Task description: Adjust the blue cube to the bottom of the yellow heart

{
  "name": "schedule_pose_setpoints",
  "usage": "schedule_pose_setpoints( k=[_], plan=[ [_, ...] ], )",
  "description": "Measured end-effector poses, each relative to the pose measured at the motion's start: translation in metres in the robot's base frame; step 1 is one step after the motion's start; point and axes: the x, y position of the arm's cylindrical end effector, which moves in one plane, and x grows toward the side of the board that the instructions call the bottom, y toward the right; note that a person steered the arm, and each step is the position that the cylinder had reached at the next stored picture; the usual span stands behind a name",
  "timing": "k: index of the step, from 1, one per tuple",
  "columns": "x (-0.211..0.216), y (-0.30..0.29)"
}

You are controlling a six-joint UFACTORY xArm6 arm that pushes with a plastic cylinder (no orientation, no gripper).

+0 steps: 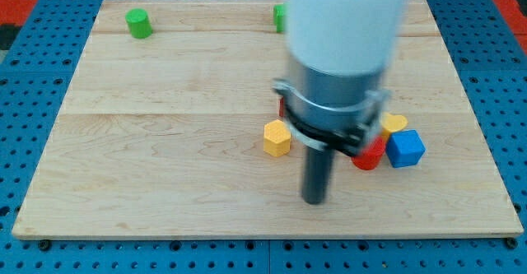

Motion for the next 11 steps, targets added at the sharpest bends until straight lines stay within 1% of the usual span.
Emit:
schedule_pose_setpoints(
  k=[1,2,4,6,7,8,10,11],
  plan=[
    [0.008,0.081],
    [0.006,0.128],
    [0.006,0.138],
    [0.008,0.192],
    [-0.029,0.176],
    [-0.056,0.145],
    [-0.08,0.12],
    [-0.076,0.123]
  ],
)
